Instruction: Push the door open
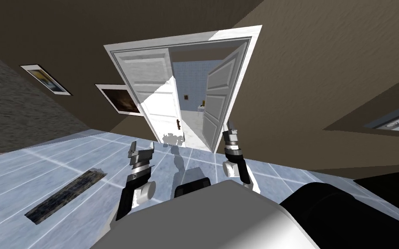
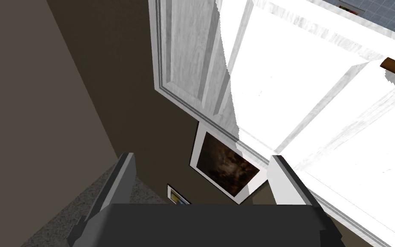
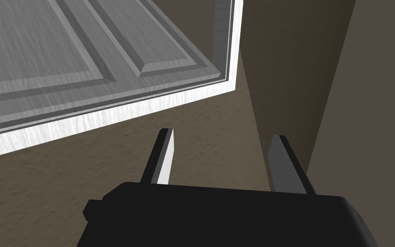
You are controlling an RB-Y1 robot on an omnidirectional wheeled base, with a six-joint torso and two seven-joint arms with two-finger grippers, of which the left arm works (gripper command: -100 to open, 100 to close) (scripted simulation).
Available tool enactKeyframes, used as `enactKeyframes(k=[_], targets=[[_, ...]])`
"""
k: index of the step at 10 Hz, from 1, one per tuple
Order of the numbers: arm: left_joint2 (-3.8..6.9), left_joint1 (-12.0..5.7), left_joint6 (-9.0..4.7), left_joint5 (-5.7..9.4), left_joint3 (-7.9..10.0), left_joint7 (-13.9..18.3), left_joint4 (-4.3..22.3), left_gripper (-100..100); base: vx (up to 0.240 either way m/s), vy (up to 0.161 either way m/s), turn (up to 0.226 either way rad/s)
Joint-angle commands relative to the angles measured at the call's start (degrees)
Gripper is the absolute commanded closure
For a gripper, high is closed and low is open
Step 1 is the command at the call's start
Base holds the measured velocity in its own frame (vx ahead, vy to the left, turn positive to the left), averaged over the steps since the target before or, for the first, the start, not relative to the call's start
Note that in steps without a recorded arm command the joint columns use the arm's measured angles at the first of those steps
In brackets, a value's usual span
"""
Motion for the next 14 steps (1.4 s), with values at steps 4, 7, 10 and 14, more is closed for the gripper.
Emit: enactKeyframes(k=[4, 7, 10, 14], targets=[[0.78, -2.30, -1.23, 1.74, -0.61, 4.45, 5.77, -100, 0.087, 0.065, -0.118], [1.23, -3.76, -2.04, 2.92, -1.02, 7.42, 9.58, -100, 0.084, 0.078, -0.125], [1.57, -5.31, -2.89, 4.17, -1.44, 10.54, 13.58, -100, 0.081, 0.076, -0.122], [1.92, -7.39, -4.05, 5.85, -2.01, 14.77, 18.99, -100, 0.079, 0.080, -0.132]])
